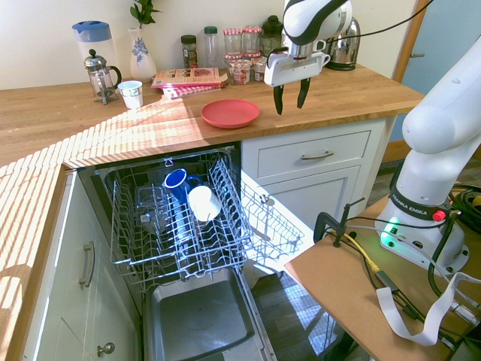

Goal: Put the plate in the dishwasher

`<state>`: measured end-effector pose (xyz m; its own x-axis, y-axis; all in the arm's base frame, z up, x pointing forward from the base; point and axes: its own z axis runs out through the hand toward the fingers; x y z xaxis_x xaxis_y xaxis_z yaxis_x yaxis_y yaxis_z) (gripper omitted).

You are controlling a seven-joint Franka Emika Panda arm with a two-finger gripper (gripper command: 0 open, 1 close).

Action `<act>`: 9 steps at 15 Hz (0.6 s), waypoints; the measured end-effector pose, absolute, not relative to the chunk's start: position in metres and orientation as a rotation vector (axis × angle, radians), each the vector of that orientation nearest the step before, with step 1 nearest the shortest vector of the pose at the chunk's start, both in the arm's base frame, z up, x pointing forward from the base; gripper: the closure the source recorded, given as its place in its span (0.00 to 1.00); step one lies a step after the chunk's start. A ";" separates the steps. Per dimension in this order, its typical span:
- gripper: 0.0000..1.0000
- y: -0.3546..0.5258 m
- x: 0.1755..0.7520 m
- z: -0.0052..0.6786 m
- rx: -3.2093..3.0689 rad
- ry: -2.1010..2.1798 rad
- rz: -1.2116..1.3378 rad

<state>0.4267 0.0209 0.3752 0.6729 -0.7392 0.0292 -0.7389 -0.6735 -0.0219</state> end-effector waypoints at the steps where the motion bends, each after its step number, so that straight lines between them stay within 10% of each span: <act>1: 0.00 0.021 0.427 0.374 -2.866 1.265 -0.053; 9: 0.00 0.006 0.486 0.390 -2.708 1.254 -0.065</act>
